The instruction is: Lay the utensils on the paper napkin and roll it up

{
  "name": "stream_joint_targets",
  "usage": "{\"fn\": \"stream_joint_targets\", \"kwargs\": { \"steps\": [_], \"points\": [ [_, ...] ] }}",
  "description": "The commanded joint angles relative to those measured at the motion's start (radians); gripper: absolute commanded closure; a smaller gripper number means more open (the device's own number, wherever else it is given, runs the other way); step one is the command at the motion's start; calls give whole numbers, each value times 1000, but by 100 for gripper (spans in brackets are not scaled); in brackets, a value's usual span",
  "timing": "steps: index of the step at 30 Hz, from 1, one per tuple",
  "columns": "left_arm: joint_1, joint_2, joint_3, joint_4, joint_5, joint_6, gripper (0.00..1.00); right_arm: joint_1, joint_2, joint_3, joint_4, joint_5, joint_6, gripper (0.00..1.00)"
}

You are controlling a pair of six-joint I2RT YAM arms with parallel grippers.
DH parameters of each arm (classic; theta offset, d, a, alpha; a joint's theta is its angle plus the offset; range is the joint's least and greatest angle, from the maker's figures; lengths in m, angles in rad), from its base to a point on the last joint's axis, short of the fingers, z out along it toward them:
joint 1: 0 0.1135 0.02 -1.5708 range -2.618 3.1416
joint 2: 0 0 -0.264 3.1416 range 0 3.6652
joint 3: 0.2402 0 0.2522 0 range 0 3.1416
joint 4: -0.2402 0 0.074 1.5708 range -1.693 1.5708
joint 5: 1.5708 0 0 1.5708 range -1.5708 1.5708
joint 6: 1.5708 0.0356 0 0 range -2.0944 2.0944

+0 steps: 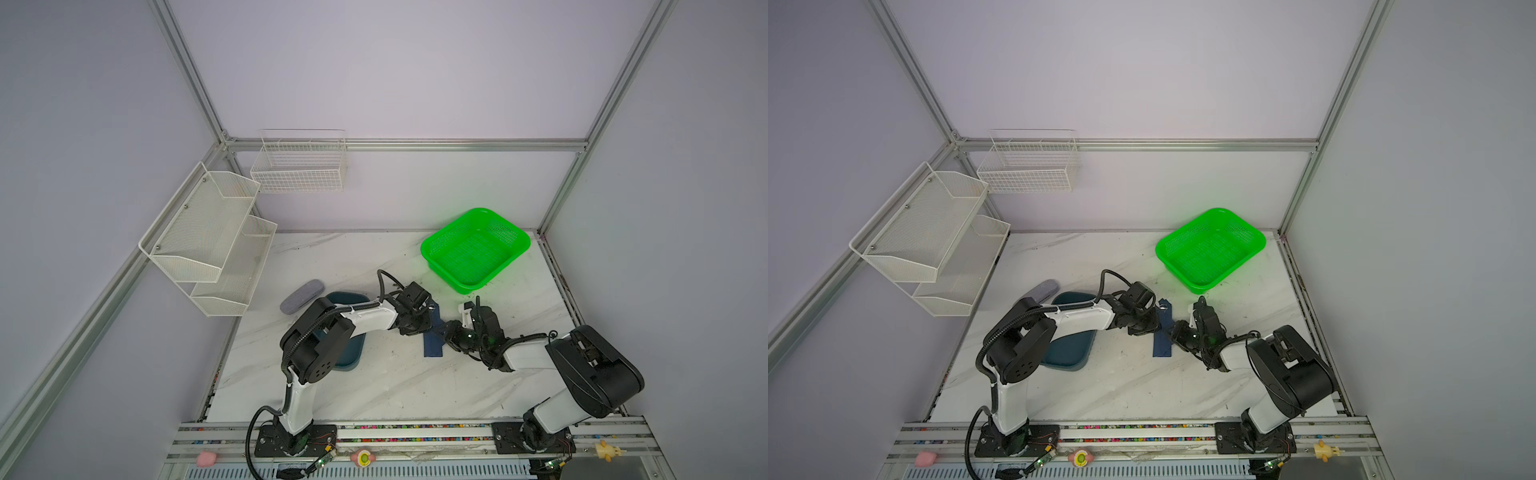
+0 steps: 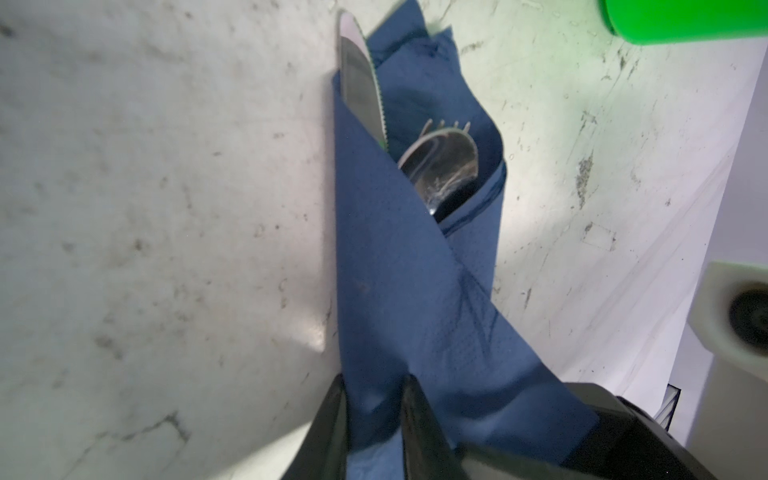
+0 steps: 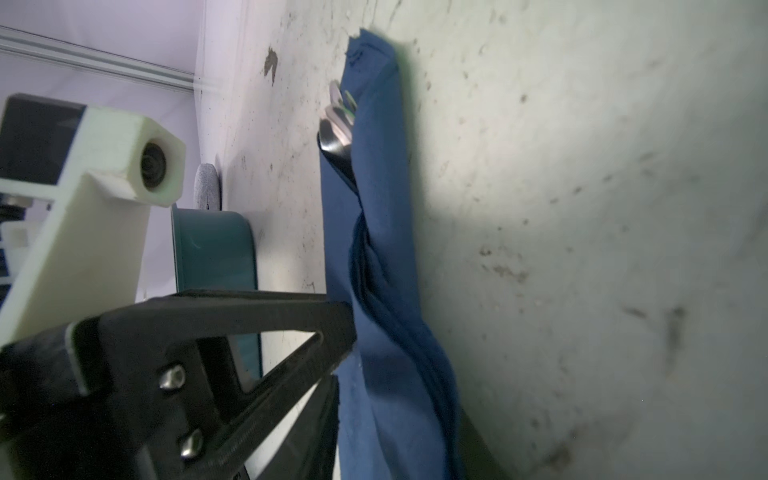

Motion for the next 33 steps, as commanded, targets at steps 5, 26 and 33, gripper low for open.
{"fn": "stream_joint_targets", "kwargs": {
  "steps": [5, 26, 33],
  "points": [
    [-3, 46, 34, -57, 13, 15, 77, -4, 70, -72, 21, 1, 47, 76],
    [10, -377, -263, 152, -147, 40, 60, -7, -173, -66, 54, -51, -153, 96],
    [29, -513, -412, 294, -173, 21, 55, -7, -200, -48, 75, -116, -176, 96]
  ]
}}
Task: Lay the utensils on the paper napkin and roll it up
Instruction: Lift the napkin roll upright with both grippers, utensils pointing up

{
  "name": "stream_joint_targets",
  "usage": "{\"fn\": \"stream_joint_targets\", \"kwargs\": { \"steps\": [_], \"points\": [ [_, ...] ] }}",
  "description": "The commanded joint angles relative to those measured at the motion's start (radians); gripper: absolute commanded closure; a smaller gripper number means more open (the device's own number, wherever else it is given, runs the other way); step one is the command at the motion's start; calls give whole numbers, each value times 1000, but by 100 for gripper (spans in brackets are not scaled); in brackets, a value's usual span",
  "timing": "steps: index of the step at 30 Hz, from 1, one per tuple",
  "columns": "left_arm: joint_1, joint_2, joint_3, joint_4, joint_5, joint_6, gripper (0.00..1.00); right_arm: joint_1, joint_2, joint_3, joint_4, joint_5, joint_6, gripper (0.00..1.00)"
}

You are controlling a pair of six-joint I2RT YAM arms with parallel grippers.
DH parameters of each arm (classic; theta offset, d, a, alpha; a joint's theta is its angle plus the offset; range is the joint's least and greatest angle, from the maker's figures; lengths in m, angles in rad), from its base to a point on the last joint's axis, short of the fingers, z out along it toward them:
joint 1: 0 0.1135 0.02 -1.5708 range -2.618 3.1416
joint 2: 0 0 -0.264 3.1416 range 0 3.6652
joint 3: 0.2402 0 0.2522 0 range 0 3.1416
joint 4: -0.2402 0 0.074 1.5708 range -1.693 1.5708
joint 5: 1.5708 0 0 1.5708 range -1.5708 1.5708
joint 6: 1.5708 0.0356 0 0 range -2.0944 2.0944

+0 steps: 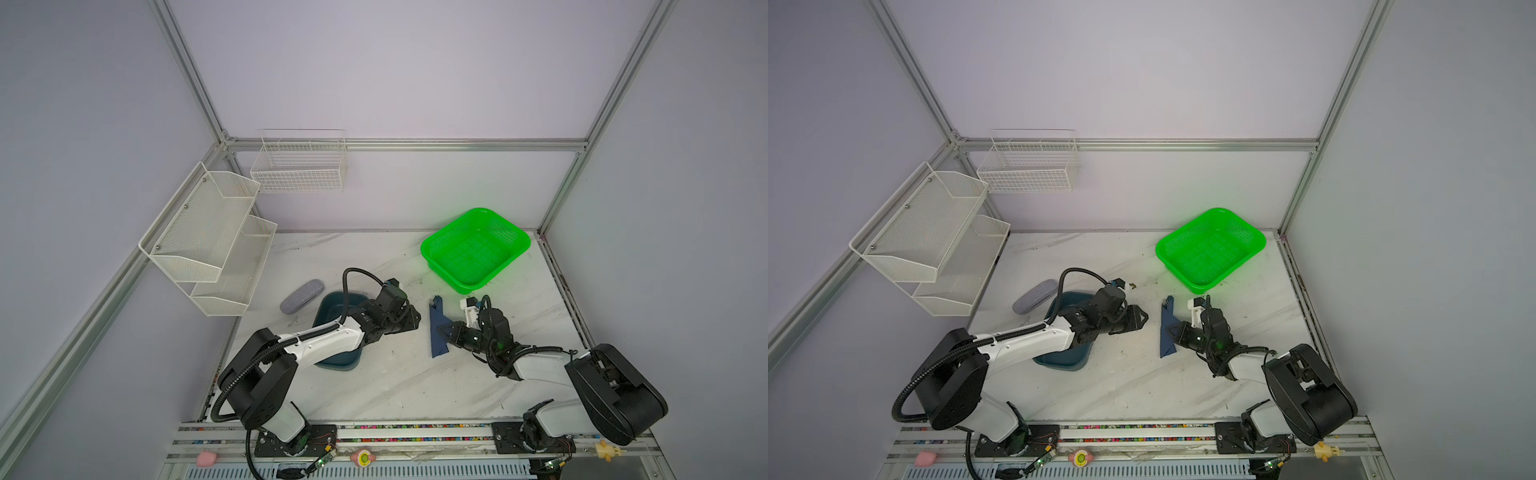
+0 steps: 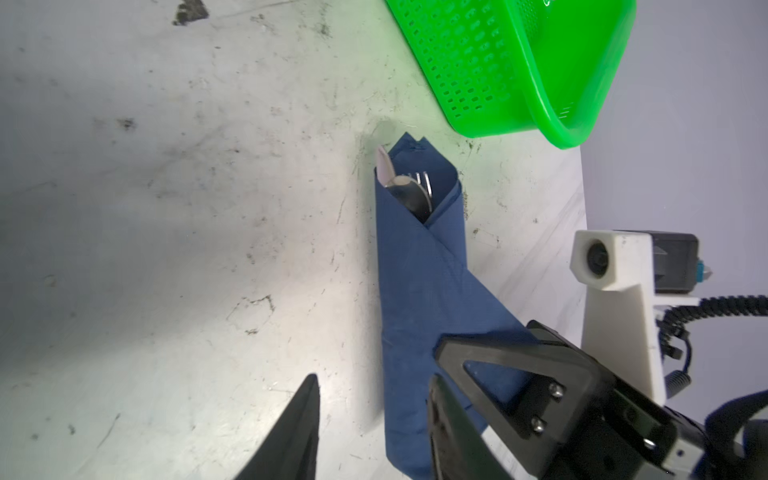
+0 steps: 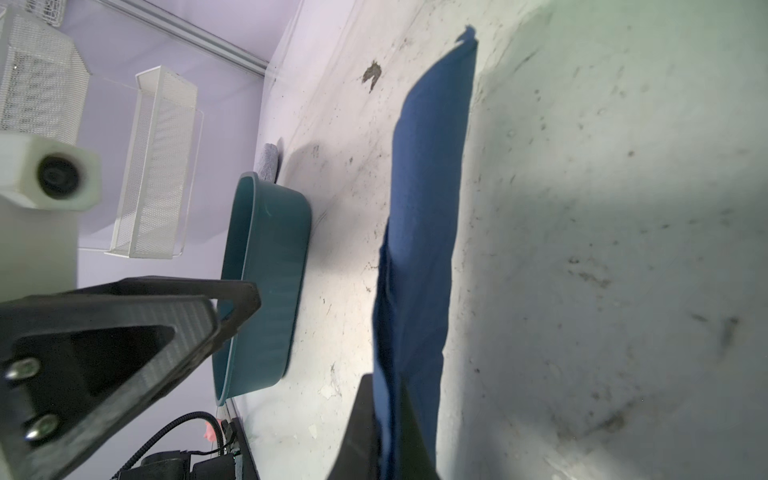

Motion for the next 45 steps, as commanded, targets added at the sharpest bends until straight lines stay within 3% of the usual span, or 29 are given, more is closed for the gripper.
{"fn": "stream_joint_targets", "kwargs": {
  "steps": [1, 9, 20, 29, 34, 45],
  "points": [
    [10, -85, -70, 120, -47, -2, 52, -2, -54, 21, 45, -61, -29, 96],
    [39, -186, -118, 196, -6, 15, 38, -2, -135, 91, -43, -109, -72, 96],
    [101, -246, -299, 601, 183, 10, 31, -2, -217, 160, -136, -116, -122, 96],
    [123, -269, -288, 622, 290, 28, 19, -2, -240, 235, -217, -160, -128, 96],
    [136, -240, -269, 635, 350, 25, 17, -2, -257, 262, -226, -179, -111, 96],
    [148, -189, -215, 798, 411, -87, 11, -2, -320, 358, -278, -241, -90, 96]
  ]
}}
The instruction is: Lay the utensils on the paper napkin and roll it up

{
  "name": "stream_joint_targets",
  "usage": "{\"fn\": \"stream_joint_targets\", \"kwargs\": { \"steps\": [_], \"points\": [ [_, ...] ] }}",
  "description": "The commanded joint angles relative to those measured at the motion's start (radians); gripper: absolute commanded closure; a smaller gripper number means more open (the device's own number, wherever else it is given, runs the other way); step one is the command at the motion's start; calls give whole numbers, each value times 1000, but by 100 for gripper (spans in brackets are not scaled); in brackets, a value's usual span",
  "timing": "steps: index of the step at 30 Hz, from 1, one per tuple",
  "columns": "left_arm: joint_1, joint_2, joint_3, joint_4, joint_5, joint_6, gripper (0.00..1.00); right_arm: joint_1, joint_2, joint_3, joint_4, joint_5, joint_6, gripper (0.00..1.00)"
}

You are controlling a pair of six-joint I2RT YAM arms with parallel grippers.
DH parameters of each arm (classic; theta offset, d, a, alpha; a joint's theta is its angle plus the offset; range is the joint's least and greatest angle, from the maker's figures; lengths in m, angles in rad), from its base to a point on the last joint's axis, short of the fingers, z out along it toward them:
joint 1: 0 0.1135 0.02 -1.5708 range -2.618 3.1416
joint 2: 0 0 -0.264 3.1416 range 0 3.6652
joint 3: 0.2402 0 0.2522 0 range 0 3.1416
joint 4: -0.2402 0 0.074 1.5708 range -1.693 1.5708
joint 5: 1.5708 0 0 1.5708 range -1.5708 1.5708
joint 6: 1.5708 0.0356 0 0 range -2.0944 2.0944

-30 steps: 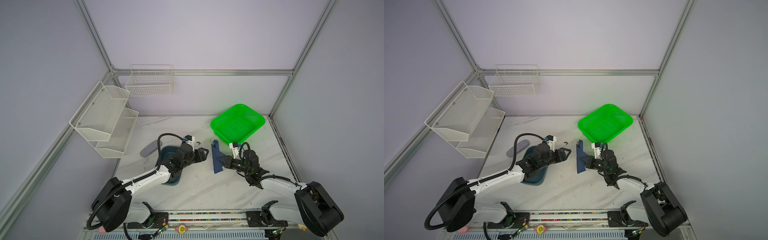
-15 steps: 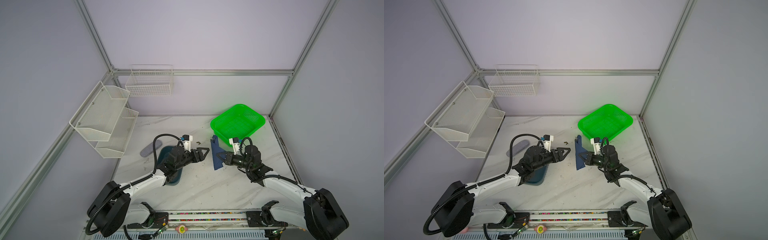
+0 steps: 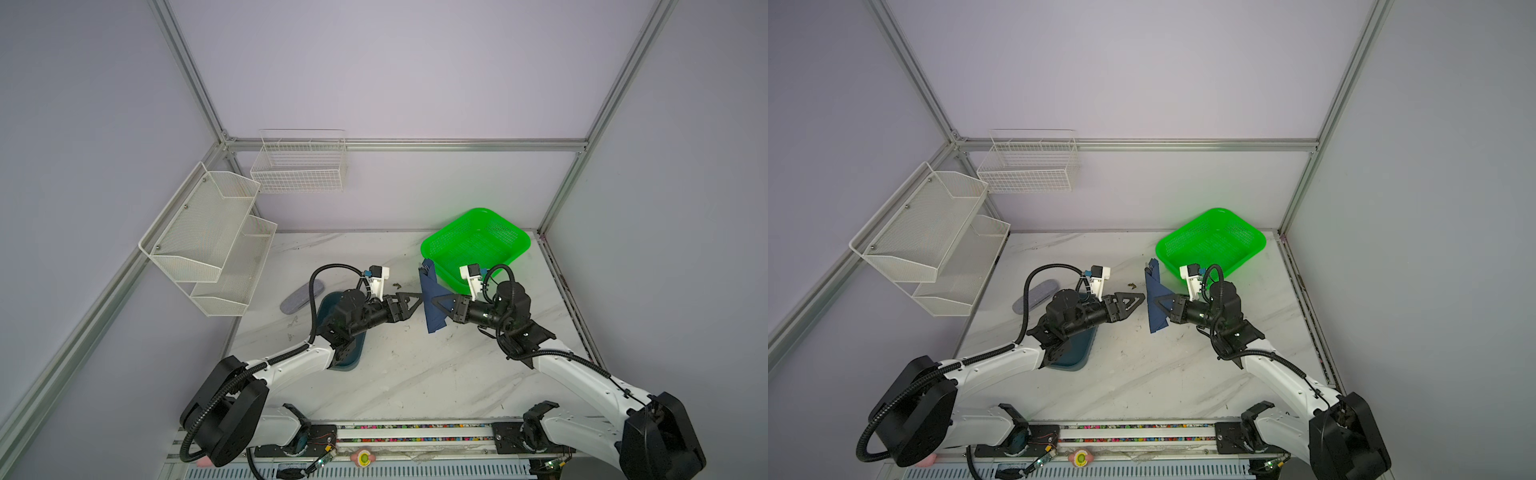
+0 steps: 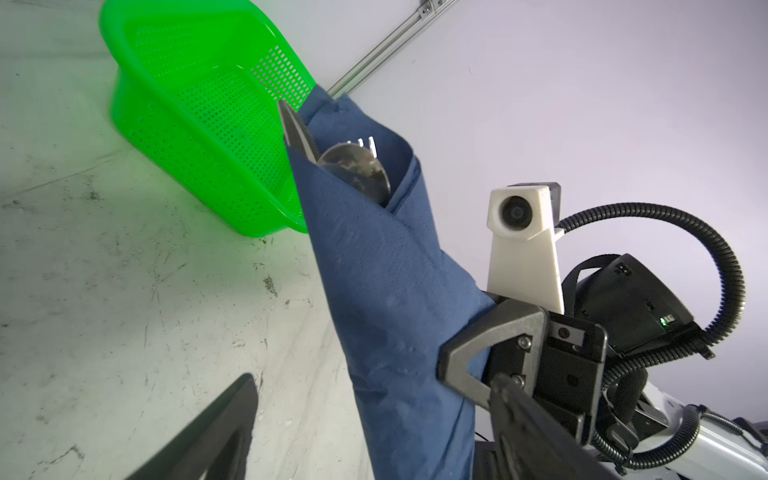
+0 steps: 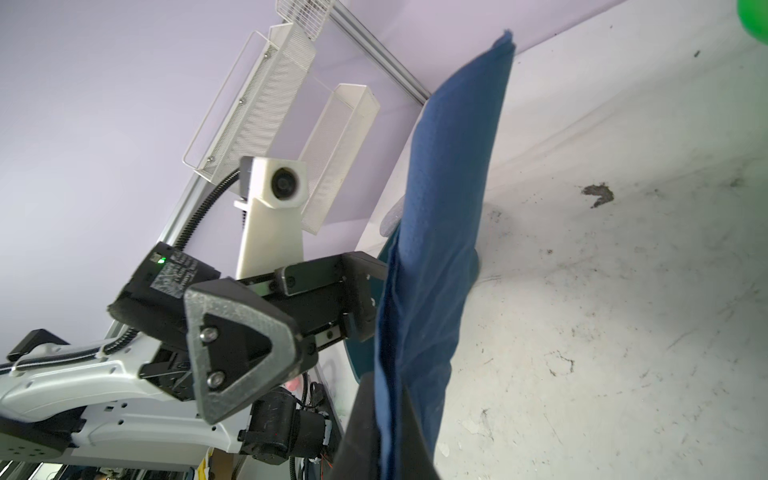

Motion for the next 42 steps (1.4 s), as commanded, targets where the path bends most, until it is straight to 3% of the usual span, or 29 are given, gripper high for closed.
{"fn": "stream_joint_targets", "kwargs": {
  "steps": [1, 15, 27, 33, 42],
  "points": [
    [9, 6, 53, 88, 41, -37, 10, -2, -23, 54, 13, -53, 14, 96],
    [9, 66, 114, 317, 138, -191, 8, -2, -35, 76, 99, -123, 88, 96],
    [8, 122, 149, 457, 169, -279, 9, -1, -21, 55, 330, -212, 244, 96],
    [8, 133, 169, 547, 198, -342, 20, -2, -13, 47, 352, -226, 254, 96],
    [-8, 134, 215, 533, 233, -353, 33, -2, -9, 44, 401, -234, 280, 96]
  ]
}}
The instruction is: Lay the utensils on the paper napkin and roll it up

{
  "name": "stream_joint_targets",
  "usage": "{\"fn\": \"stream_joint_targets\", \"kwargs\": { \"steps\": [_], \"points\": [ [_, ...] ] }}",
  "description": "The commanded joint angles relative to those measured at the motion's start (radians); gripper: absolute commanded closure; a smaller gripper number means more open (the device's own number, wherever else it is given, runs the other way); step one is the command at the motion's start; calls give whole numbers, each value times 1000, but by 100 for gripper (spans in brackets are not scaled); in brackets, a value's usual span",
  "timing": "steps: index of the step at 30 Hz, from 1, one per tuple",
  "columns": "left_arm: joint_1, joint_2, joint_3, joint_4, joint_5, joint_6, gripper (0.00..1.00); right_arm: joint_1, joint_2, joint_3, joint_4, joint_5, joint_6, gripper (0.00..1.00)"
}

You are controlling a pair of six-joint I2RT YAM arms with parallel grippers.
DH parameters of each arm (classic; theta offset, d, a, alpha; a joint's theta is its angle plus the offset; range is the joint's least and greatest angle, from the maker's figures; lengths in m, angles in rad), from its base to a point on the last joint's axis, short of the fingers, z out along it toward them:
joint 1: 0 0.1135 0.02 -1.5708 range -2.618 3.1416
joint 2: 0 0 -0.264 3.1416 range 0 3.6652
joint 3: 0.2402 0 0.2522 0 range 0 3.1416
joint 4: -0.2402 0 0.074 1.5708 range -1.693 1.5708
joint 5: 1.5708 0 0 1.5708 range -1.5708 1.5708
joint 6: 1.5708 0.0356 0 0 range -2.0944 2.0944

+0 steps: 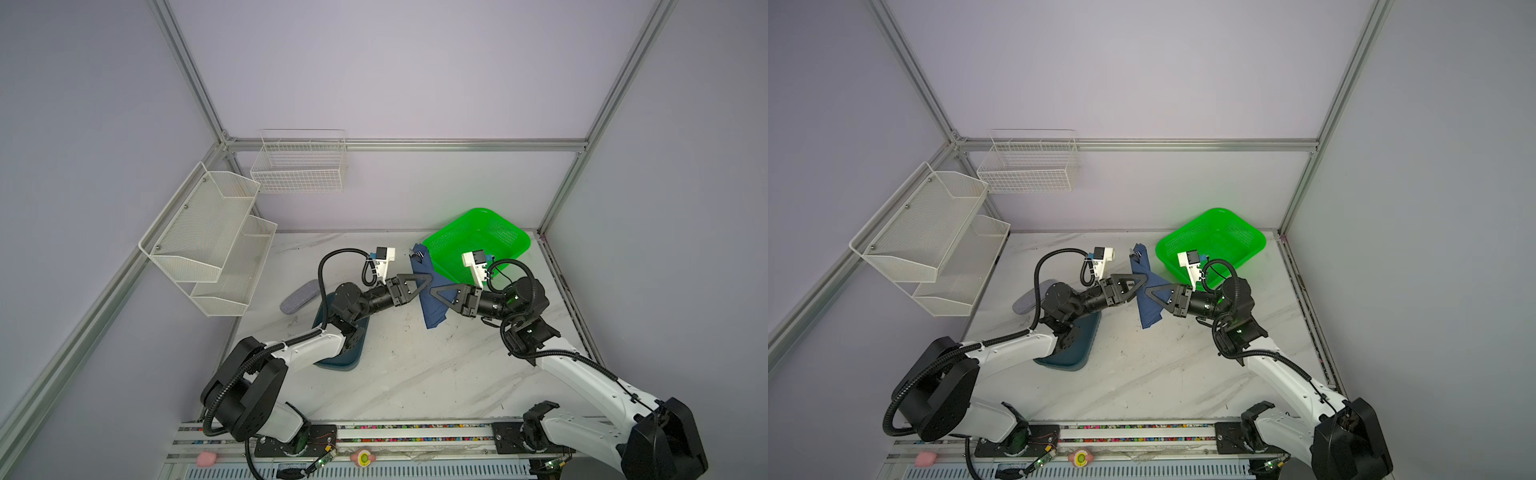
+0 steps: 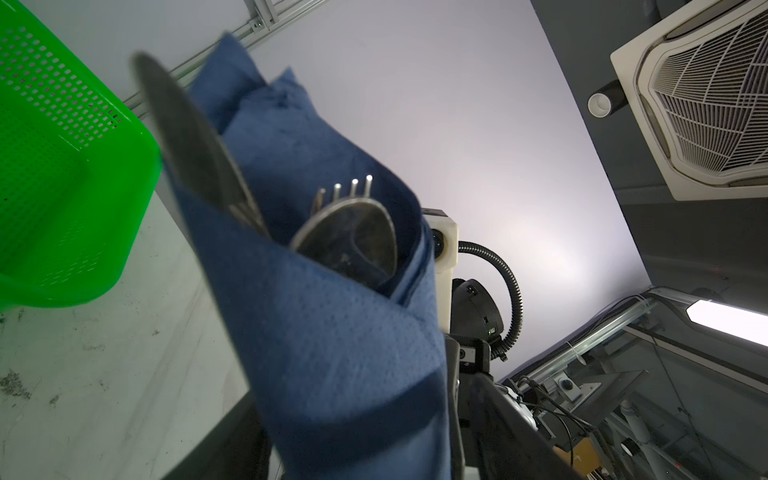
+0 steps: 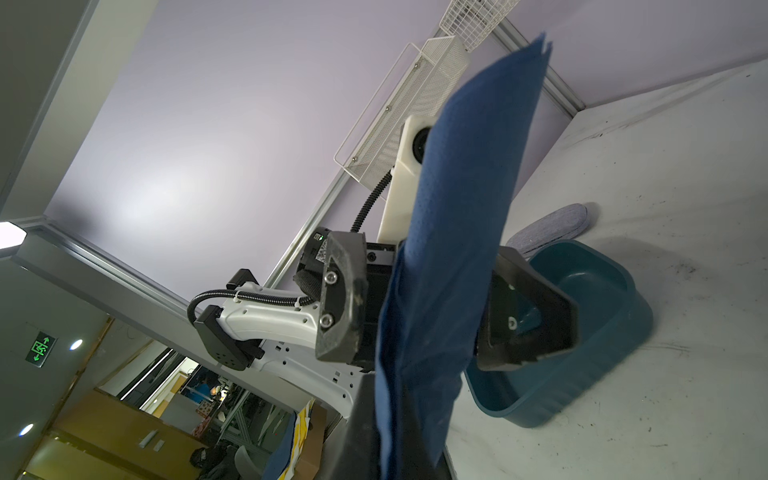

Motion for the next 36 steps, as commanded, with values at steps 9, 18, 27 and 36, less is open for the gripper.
{"fn": "stream_joint_targets", "kwargs": {
  "steps": [9, 18, 27, 36],
  "points": [
    [-9, 1, 80, 87, 28, -28, 52, -2, 1, -4, 97, 23, 19, 96],
    [-9, 7, 72, 126, 19, -37, 67, -2, 15, -4, 97, 46, 20, 96],
    [-9, 21, 73, 156, 17, -48, 78, -2, 20, -9, 98, 52, 22, 96],
    [-9, 16, 64, 180, 0, -40, 85, -2, 14, -27, 93, 70, 25, 93]
  ]
}}
